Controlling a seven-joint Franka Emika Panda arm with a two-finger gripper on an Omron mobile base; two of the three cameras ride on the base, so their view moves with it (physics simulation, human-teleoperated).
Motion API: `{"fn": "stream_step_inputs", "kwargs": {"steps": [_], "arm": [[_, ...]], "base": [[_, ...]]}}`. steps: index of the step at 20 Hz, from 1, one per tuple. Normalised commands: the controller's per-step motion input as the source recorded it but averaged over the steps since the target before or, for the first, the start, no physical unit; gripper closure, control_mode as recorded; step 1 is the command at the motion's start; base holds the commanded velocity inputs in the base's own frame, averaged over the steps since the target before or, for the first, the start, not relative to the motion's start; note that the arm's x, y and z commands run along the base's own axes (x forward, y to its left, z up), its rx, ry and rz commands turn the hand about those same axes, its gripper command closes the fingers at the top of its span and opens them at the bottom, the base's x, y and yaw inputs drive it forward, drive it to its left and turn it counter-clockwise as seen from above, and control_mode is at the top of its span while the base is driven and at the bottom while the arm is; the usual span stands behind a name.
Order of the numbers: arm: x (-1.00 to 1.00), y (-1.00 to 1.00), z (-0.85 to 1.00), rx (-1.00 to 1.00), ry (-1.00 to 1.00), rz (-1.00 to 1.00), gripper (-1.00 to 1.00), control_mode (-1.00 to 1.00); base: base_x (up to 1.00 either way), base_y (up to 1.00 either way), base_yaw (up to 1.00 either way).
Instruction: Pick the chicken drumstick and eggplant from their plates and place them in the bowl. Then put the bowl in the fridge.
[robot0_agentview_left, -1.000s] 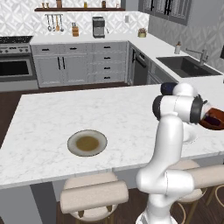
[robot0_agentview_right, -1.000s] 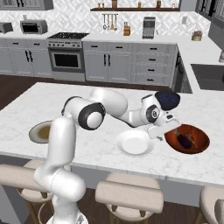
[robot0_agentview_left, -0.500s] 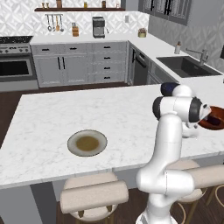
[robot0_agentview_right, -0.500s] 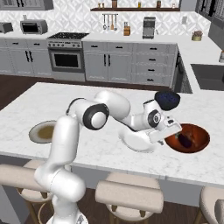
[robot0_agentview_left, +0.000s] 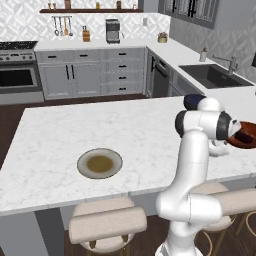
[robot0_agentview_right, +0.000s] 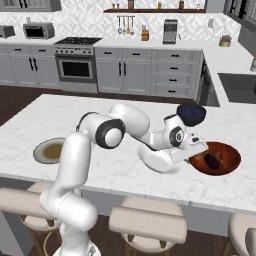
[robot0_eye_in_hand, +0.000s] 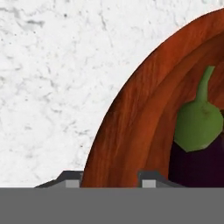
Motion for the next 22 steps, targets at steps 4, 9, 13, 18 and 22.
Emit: {"fn": "stream_step_inputs", "kwargs": {"steps": [4, 9, 13, 18, 22], "arm": [[-0.04, -0.11, 0.00, 0.00, -0.09, 0.00, 1.00, -1.00], [-0.14, -0.04, 0.08, 0.00, -0.15, 0.00, 1.00, -1.00], [-0.53, 0.40, 0.79, 0.00, -0.24, 0.05, 1.00, -1.00], [-0.43, 0.92, 1.00, -0.06, -0.16, 0.15, 1.00, -1.00], [-0.78, 1.00, 0.77, -0.08, -0.14, 0.23, 1.00, -1.00]], "base": [[0.00, 0.00, 0.00], [0.00, 0.00, 0.00], [0.00, 0.00, 0.00], [0.00, 0.00, 0.00], [0.00, 0.00, 0.00]]}}
